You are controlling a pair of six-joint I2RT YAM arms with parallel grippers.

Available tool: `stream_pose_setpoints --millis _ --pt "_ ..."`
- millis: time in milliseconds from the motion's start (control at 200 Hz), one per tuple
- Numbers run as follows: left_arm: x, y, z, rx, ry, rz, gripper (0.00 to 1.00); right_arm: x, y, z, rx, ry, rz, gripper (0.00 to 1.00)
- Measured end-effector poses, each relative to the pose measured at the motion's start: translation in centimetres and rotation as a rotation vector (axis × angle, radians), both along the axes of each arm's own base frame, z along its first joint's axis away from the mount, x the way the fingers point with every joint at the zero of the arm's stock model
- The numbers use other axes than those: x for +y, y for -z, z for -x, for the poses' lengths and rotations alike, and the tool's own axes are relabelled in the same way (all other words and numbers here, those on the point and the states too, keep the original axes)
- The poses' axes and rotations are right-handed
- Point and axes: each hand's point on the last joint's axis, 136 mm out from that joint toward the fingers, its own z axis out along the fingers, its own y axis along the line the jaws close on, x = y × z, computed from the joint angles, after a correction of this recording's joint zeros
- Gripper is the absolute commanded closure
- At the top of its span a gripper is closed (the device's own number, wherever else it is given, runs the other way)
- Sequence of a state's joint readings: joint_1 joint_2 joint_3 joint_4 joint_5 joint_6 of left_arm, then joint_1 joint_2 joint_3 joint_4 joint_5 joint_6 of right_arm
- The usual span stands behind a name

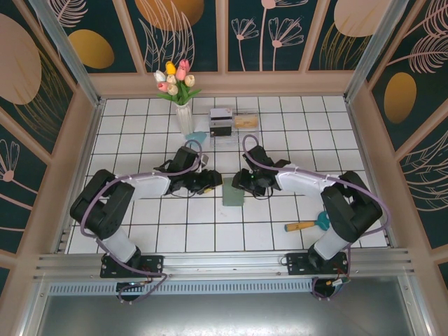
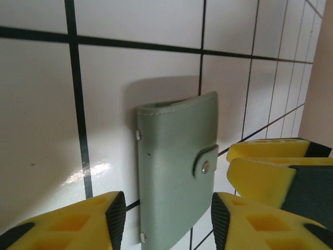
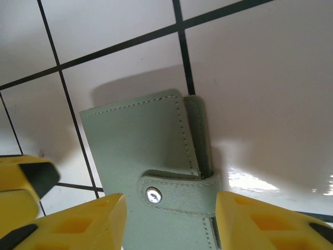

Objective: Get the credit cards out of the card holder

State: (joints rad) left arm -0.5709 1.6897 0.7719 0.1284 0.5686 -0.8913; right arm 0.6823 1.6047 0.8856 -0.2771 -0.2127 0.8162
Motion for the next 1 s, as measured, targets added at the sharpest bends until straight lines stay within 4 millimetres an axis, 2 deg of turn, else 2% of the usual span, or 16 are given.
stream_pose_setpoints --millis 65,220,455,676,846,1001 --pt "-0.2 0.7 0.4 0.018 0.015 -0.005 0.59 0.3 0.2 0.1 0.009 -0.012 -0.009 0.51" --pt "-0.6 2.6 1.2 0.063 0.044 -0.020 0.64 0.5 1.1 0.3 0.030 -0.027 -0.007 0.54" --pt "-1.5 2.5 1.0 0.065 0.066 0.031 0.68 0.9 1.4 0.3 0.039 -0.042 -0.025 0.56" --pt "-1.6 2.5 1.0 0.067 0.067 0.036 0.73 1.1 1.4 0.3 0.044 -0.045 -0.034 0.56" --pt "-1.6 2.5 0.9 0.064 0.067 0.040 0.80 1.1 1.4 0.2 0.046 -0.044 -0.040 0.57" --pt "-1.7 2.3 0.6 0.055 0.061 0.051 0.92 1.0 1.4 0.2 0.045 -0.041 -0.038 0.57"
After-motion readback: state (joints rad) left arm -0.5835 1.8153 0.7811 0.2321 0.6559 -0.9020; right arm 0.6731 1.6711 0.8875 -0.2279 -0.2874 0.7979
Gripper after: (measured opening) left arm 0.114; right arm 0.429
